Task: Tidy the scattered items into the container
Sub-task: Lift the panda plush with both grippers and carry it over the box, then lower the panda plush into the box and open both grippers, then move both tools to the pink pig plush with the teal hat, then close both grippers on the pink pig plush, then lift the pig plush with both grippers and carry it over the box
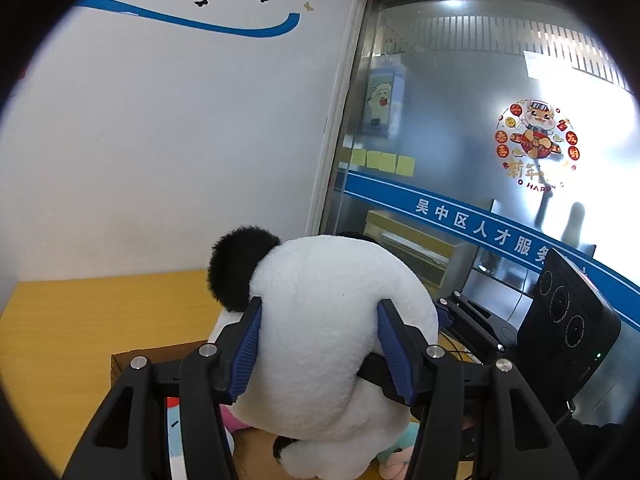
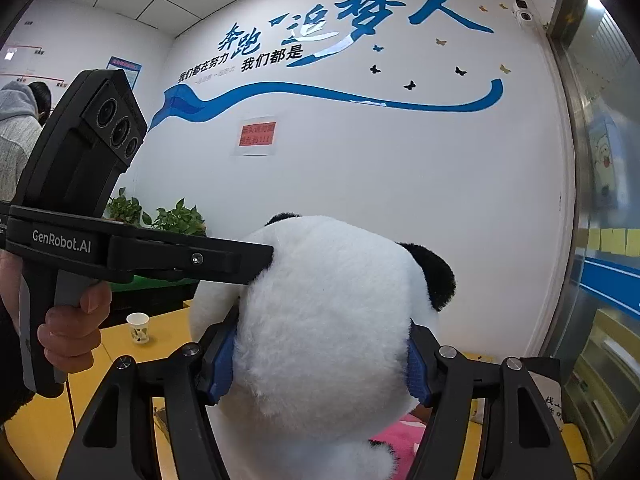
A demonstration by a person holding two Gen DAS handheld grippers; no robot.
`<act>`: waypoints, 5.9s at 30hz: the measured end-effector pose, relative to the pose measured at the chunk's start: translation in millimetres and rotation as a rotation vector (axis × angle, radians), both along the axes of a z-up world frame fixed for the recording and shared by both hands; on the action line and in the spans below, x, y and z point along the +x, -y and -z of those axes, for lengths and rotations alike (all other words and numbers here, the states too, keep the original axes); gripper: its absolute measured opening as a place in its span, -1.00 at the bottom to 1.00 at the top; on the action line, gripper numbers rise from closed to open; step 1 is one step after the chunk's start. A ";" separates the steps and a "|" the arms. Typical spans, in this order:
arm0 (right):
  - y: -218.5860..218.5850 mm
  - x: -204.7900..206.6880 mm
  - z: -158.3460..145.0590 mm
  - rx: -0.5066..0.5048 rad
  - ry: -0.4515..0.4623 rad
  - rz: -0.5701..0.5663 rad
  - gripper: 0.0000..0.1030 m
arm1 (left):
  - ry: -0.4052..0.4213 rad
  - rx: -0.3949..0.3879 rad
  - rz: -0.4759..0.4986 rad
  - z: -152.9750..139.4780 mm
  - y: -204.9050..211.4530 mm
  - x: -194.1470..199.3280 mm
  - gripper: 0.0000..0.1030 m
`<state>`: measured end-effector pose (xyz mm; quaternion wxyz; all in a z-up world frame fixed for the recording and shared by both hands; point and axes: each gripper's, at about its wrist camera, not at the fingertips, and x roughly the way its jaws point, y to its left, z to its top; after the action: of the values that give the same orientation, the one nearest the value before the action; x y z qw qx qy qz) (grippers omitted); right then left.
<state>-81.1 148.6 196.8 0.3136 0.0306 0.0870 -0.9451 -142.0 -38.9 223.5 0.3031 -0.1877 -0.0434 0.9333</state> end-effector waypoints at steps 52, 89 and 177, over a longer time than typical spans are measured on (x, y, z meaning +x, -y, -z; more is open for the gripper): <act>-22.0 -40.1 166.0 0.063 0.500 0.109 1.00 | 0.126 -0.172 -0.371 135.1 14.1 84.6 0.50; -104.8 54.2 155.5 0.121 0.532 0.344 1.00 | 0.256 -0.100 -0.433 176.4 -5.2 153.3 0.50; -80.2 -59.9 97.7 0.133 0.378 0.015 0.58 | 0.180 -0.162 -0.040 82.9 -120.9 -81.8 -0.29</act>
<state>-141.0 228.8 99.1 0.3147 0.2286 0.0887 -0.9170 -223.8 82.0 140.5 0.2630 -0.2937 0.0015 0.9190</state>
